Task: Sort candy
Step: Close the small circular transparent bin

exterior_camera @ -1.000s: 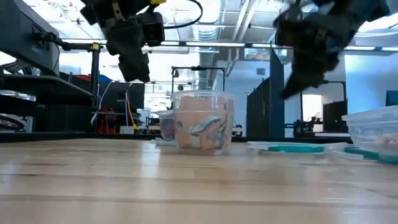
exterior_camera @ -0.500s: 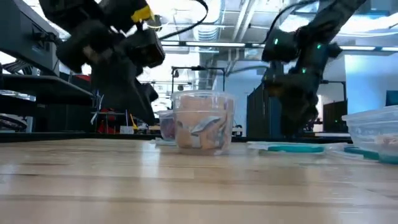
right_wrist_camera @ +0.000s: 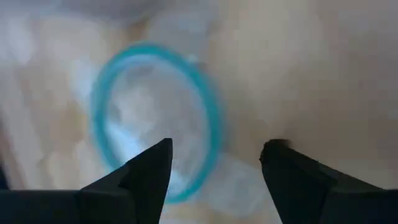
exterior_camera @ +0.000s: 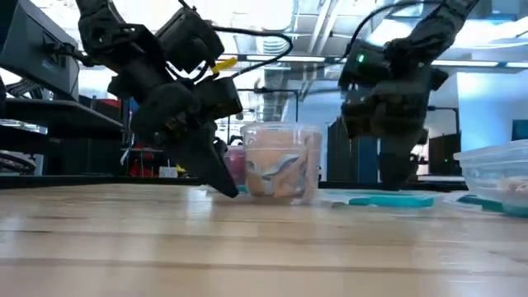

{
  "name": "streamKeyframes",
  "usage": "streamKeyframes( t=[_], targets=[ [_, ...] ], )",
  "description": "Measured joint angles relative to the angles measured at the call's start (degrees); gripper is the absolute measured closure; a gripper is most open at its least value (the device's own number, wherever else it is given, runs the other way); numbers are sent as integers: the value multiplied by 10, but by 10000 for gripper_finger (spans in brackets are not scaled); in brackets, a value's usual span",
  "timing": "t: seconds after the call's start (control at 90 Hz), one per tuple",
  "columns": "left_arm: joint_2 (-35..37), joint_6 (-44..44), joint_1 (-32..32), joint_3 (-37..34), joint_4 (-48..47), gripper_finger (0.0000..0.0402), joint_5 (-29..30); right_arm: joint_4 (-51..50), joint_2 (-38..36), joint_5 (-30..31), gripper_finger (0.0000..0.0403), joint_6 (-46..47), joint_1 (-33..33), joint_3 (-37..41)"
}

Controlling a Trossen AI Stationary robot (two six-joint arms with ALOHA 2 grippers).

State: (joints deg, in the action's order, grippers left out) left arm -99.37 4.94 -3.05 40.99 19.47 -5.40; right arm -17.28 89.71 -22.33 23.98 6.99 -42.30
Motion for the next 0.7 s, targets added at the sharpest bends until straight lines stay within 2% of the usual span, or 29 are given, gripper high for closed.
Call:
streamKeyframes(
  t=[0.122,0.222,0.367,0.7],
  targets=[
    [0,12,3,0,-8,295,-7,-38,-16,43,191,14,-6,-1],
    [0,13,-9,0,-1,295,-55,-45,-12,49,193,33,-7,3],
    [1,-7,-45,0,19,295,-83,30,15,37,191,71,-25,20],
    [-36,6,-91,9,74,295,-58,209,71,32,191,172,-82,20]
  ],
)
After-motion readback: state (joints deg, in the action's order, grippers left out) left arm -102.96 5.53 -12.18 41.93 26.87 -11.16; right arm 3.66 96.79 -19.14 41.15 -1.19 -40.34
